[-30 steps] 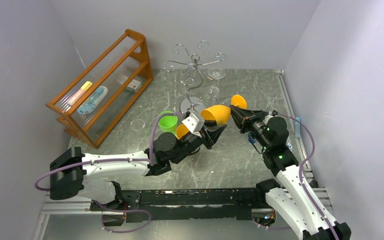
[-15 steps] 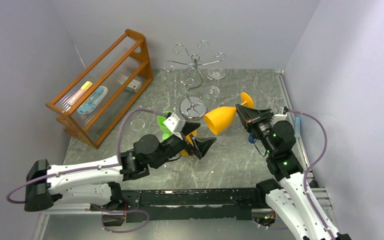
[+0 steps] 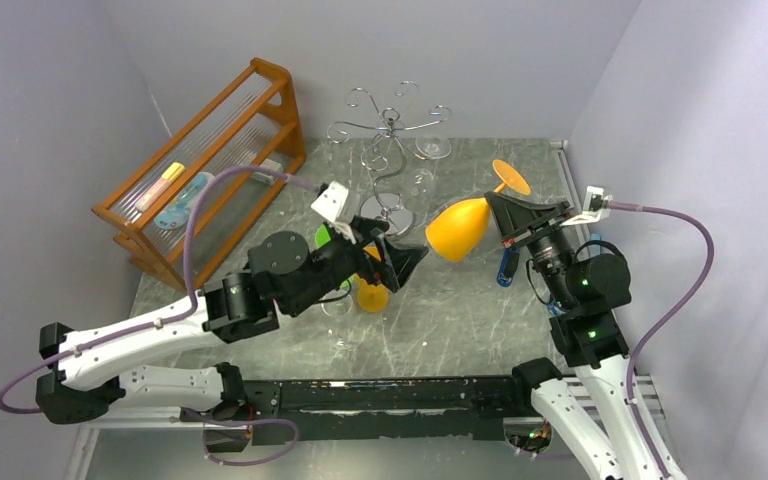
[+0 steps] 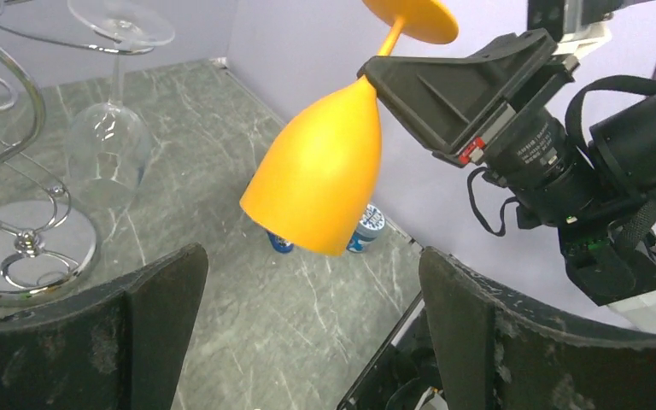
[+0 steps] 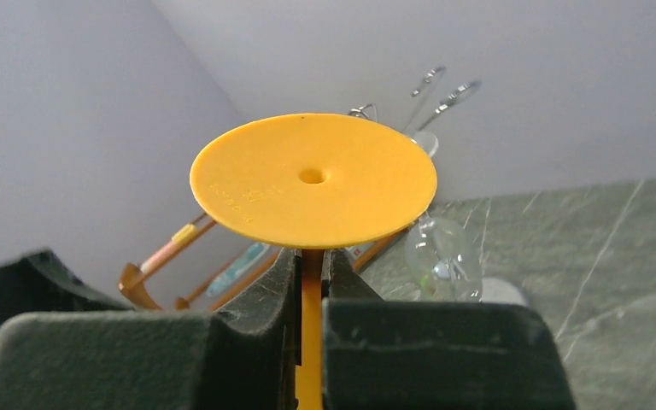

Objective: Place the wine glass upside down on the wine glass rack

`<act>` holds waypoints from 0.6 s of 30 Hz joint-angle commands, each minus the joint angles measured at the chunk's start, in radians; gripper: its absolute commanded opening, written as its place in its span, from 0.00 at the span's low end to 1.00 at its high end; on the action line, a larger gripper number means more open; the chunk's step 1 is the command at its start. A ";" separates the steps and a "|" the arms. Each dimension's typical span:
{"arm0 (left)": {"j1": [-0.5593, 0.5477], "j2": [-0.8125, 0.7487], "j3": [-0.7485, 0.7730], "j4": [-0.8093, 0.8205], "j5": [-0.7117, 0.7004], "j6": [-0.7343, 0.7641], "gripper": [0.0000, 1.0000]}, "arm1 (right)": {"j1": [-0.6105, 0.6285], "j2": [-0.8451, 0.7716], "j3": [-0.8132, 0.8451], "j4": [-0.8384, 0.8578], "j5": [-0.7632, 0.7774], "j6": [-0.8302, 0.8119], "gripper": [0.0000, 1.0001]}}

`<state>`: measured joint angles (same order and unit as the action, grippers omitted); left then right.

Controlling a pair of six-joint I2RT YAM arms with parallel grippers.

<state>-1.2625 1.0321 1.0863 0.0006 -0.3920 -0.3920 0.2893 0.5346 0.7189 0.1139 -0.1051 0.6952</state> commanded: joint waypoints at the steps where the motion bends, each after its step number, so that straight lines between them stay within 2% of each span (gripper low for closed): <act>1: 0.083 0.082 0.180 -0.247 0.094 -0.040 0.98 | 0.001 0.025 0.046 0.064 -0.157 -0.314 0.00; 3: 0.165 0.107 0.213 -0.258 0.224 -0.085 0.98 | 0.001 0.035 0.059 0.067 -0.216 -0.393 0.00; 7: 0.358 0.152 0.251 -0.216 0.527 -0.215 0.98 | 0.001 0.036 0.078 0.033 -0.228 -0.510 0.00; 10: 0.449 0.179 0.267 -0.141 0.727 -0.292 0.98 | 0.001 0.034 0.085 0.024 -0.275 -0.561 0.00; 13: 0.514 0.221 0.290 -0.057 0.907 -0.398 0.97 | 0.001 0.052 0.116 -0.020 -0.339 -0.605 0.00; 18: 0.538 0.316 0.362 0.020 1.102 -0.538 0.87 | 0.001 0.092 0.186 -0.089 -0.520 -0.635 0.00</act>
<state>-0.7361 1.3071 1.3861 -0.0875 0.4469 -0.7803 0.2893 0.6098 0.8536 0.0750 -0.4648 0.1268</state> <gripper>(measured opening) 0.891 0.050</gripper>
